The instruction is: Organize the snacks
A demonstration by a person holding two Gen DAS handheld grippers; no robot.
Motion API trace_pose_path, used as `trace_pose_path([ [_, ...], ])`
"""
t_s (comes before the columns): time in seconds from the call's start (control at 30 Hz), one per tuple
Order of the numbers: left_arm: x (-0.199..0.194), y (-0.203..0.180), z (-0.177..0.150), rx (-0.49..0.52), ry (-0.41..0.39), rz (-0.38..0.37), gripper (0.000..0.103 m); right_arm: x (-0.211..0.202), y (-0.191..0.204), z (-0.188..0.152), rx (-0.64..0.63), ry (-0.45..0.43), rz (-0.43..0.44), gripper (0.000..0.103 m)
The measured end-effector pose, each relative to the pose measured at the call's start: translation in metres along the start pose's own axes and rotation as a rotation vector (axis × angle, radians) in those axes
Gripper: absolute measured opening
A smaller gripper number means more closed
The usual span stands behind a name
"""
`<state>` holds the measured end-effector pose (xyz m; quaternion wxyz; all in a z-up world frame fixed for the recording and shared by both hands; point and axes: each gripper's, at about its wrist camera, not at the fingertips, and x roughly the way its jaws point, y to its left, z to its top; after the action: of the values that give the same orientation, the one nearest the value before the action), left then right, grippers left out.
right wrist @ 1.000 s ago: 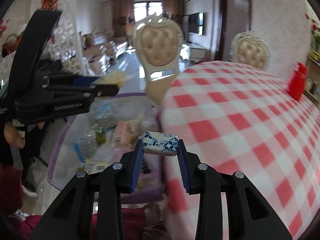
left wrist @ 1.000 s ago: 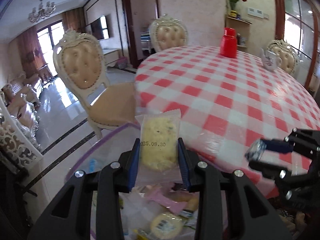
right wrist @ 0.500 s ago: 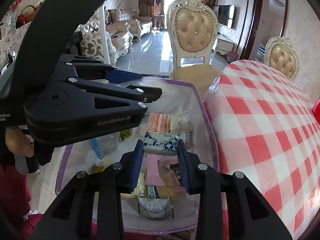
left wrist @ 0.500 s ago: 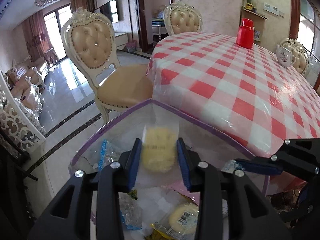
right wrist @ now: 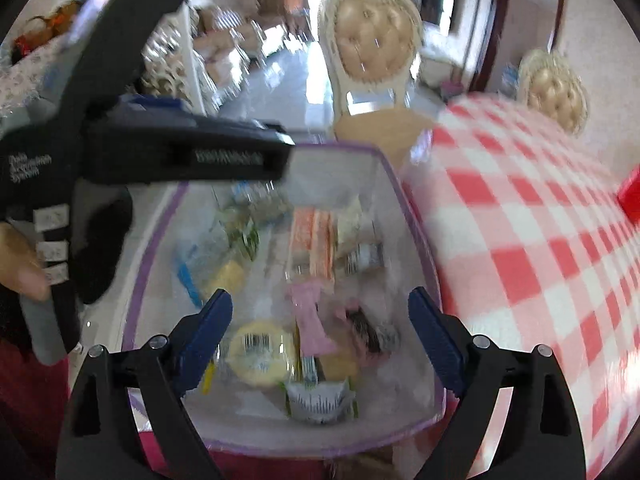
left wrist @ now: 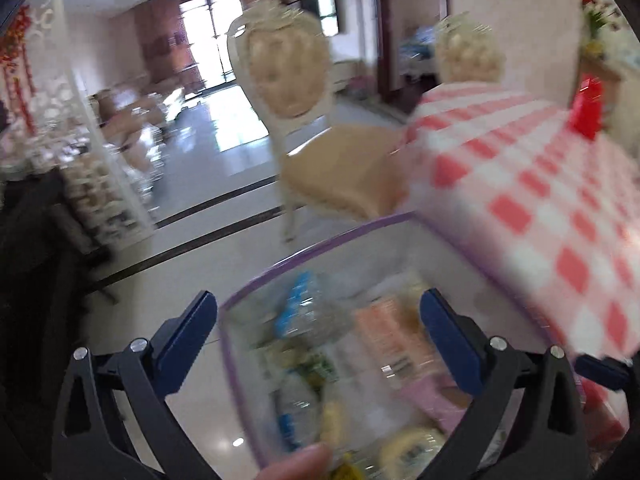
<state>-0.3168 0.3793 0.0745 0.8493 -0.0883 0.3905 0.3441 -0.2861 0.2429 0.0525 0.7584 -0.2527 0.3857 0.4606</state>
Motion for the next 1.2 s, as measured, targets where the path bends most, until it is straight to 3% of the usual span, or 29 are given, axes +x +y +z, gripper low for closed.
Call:
trace_pose_path([
  [0.07, 0.003, 0.003, -0.001, -0.019, 0.022, -0.035, 0.102, 0.006, -0.001, -0.001, 0.031, 0.068, -0.014, 0.087],
  [0.17, 0.014, 0.007, -0.002, -0.064, 0.108, -0.152, 0.102, 0.015, -0.006, -0.005, 0.084, 0.164, -0.022, 0.087],
  [0.57, 0.046, -0.002, -0.016, -0.083, 0.235, -0.198, 0.102, 0.026, -0.021, -0.013, 0.168, 0.2, -0.049, 0.087],
  [1.2, 0.051, -0.007, -0.019, -0.067, 0.255, -0.195, 0.102, 0.031, -0.026, -0.019, 0.184, 0.21, -0.058, 0.087],
])
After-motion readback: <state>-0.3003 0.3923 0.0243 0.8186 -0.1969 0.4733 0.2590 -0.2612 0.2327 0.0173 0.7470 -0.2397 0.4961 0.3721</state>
